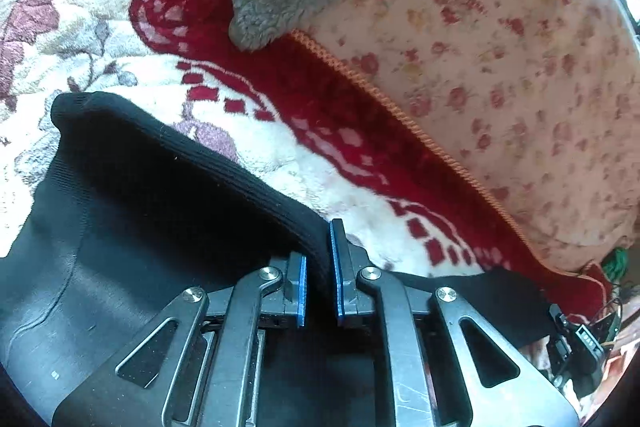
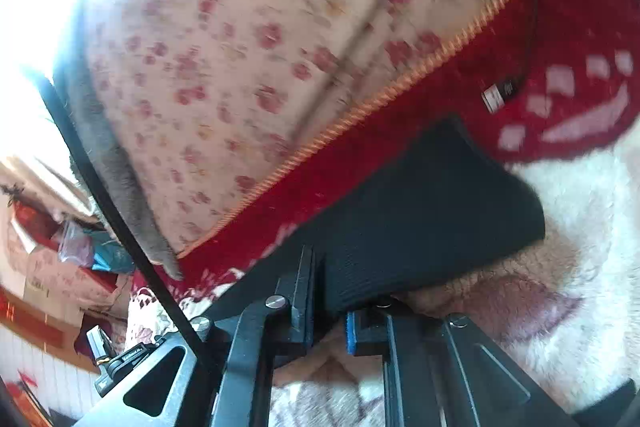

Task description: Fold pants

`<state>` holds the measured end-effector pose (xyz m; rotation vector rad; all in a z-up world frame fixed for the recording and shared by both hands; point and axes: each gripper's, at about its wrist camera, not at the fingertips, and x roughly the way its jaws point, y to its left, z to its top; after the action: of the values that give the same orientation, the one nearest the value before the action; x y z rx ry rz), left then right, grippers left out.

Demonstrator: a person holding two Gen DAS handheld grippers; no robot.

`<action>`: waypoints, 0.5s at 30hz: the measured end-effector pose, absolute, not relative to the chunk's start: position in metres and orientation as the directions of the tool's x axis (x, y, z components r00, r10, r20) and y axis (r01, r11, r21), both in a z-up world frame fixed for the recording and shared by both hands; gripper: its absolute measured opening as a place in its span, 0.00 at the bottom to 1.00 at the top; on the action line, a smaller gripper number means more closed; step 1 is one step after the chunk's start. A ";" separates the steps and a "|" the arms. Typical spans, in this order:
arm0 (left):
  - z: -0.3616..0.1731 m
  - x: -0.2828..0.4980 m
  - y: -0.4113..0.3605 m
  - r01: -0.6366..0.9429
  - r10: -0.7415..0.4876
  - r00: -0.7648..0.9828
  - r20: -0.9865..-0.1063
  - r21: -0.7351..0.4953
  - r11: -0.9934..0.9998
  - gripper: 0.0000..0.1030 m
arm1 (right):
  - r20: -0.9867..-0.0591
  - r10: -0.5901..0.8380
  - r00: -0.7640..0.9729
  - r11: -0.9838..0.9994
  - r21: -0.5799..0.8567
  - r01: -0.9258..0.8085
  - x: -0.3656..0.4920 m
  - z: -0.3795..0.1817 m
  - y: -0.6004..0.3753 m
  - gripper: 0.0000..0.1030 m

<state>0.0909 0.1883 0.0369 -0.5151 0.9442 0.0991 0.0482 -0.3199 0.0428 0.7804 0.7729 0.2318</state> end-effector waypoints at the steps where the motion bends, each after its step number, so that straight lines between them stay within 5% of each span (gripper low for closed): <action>1: 0.042 0.087 0.188 -0.294 -0.146 0.599 -0.788 -0.385 0.875 0.08 | -0.534 0.462 0.708 0.701 0.709 0.077 0.045 0.047 -0.320 0.08; 15: 0.099 -0.011 0.187 -0.151 -0.275 0.655 -0.704 -0.478 0.865 0.08 | -0.387 0.464 0.797 0.672 0.740 -0.031 -0.069 0.113 -0.342 0.07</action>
<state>-0.0106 0.1873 0.0988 -0.5371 0.8648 -0.0745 -0.0692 -0.3419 0.1130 0.7933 0.5962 0.2980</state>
